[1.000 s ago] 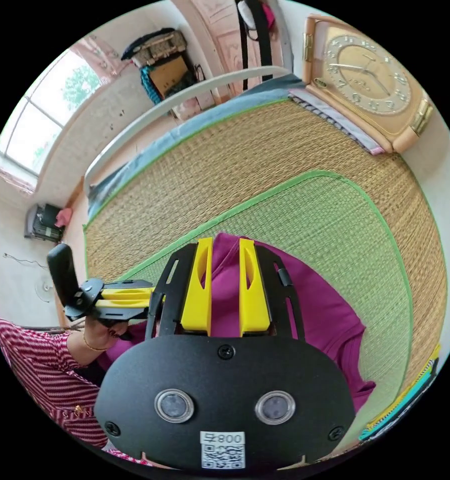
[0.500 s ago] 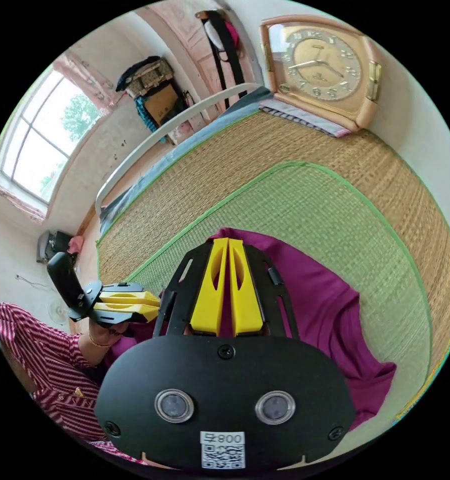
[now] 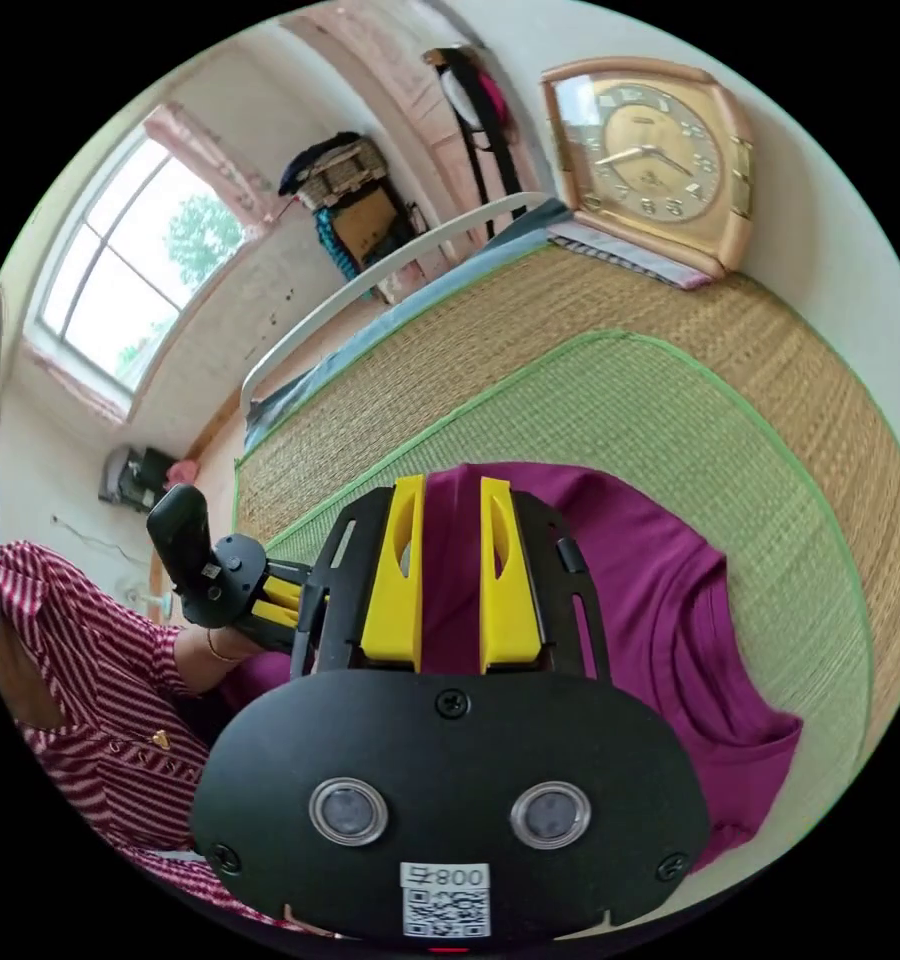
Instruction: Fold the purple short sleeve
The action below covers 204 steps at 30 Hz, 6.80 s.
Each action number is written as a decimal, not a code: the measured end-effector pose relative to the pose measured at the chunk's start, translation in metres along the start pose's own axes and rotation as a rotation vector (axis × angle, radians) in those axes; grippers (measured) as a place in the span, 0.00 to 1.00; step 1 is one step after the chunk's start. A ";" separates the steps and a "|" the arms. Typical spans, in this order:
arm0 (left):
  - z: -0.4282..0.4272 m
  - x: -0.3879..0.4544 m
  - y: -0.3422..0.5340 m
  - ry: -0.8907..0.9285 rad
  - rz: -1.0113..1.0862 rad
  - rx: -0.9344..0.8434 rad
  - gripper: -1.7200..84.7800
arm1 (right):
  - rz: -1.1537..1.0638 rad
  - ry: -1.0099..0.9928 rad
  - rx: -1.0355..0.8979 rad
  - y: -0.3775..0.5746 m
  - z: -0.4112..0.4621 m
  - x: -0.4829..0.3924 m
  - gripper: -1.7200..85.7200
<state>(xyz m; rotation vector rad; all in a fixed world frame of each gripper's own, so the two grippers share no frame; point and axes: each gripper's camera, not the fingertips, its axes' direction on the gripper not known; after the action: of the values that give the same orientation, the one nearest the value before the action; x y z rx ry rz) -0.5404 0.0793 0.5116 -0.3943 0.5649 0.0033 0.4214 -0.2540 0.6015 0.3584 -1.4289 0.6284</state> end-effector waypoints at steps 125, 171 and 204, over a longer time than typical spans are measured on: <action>0.099 0.126 0.068 -0.372 0.113 -0.054 0.05 | 0.417 -0.351 0.135 0.075 -0.090 0.169 0.04; -0.093 -0.029 0.155 0.119 -0.329 -0.068 0.04 | 0.984 -0.099 0.321 0.381 -0.259 0.078 0.02; -0.175 -0.118 0.383 0.478 -0.762 -0.135 0.14 | 1.219 -0.499 0.568 0.652 -0.223 -0.015 0.16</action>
<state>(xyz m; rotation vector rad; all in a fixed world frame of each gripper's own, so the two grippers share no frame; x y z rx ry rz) -0.7732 0.3822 0.2990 -0.7316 0.8568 -0.8056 0.2097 0.3887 0.4687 0.0245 -1.8609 2.0673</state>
